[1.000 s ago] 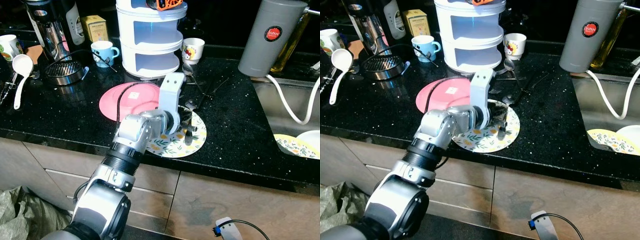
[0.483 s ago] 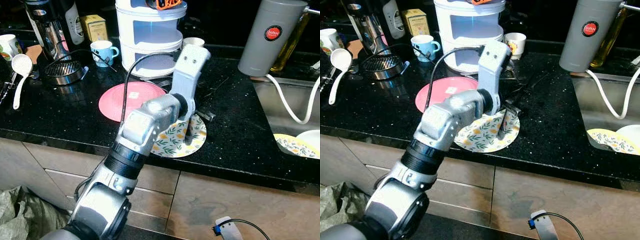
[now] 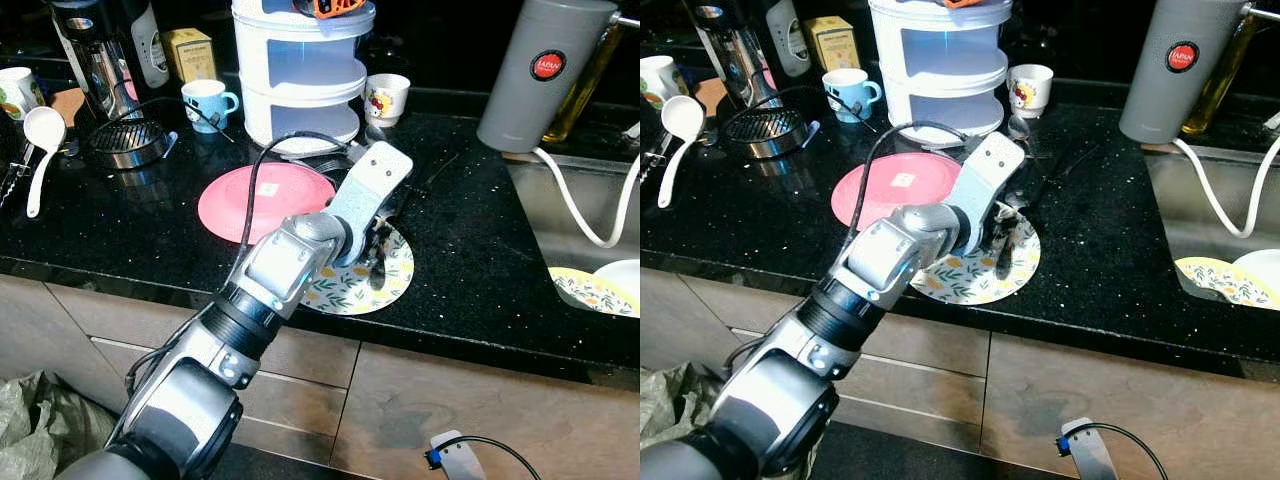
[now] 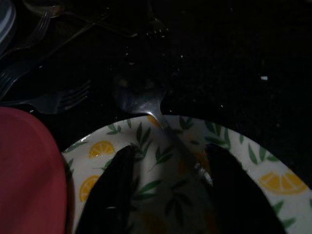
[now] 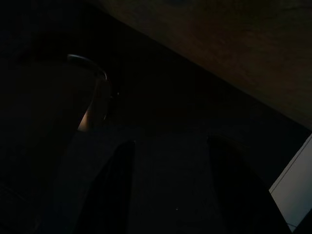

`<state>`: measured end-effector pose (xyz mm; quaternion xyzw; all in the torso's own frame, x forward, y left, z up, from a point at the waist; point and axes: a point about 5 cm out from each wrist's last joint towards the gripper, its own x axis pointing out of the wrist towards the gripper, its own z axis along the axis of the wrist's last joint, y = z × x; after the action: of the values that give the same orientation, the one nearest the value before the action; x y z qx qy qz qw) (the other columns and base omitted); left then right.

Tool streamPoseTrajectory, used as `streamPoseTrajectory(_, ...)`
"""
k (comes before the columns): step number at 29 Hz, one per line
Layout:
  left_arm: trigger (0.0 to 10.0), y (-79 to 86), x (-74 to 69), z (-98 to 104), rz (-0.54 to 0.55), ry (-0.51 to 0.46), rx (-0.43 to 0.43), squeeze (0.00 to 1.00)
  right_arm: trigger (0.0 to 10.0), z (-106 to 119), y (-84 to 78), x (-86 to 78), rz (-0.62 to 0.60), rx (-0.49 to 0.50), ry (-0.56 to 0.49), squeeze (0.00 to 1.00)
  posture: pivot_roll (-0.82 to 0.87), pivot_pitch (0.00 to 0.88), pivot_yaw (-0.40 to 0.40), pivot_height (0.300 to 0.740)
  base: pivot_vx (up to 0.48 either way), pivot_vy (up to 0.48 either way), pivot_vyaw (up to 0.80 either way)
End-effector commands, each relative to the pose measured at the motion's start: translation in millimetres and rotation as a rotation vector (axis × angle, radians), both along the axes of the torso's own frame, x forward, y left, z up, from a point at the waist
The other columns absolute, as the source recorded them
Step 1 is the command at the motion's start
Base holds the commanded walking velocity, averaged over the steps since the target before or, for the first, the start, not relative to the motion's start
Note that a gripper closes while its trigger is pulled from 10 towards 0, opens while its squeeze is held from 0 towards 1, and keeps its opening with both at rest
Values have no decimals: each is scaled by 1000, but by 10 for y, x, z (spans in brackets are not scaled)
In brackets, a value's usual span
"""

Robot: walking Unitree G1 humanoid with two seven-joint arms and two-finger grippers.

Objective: Kitchen organization

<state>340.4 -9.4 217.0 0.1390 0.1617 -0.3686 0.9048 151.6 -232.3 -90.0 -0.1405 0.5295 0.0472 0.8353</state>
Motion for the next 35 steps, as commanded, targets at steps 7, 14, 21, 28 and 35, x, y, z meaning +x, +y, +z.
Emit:
streamPoseTrajectory(7, 10000, -106, 60, 141, 65, 71, -200, 0, 10000, -10, 26, -10, 12, 1, 5, 0, -3, 17, 20, 740, 0, 0, 0)
streamPoseTrajectory(14, 10000, -105, 92, 122, 129, 197, -249, 0, 10000, -11, 29, -11, 11, 1, 6, 0, 3, 18, 23, 740, 0, 0, 0)
streamPoseTrajectory(21, 10000, -97, 53, -169, 152, 321, -157, 0, 10000, -13, 37, -12, 10, 4, 4, 0, 3, 17, 30, 740, 0, 0, 0)
streamPoseTrajectory(28, 10000, -119, -7, -385, 126, 399, -54, 0, 10000, -16, 44, -16, 10, 4, 3, 0, 1, 12, 37, 740, 0, 0, 0)
streamPoseTrajectory(35, 2471, -142, -56, -500, 74, 449, -25, 0, 10000, -19, 47, -21, 8, 5, 2, 0, -1, 5, 40, 740, 0, 0, 0)
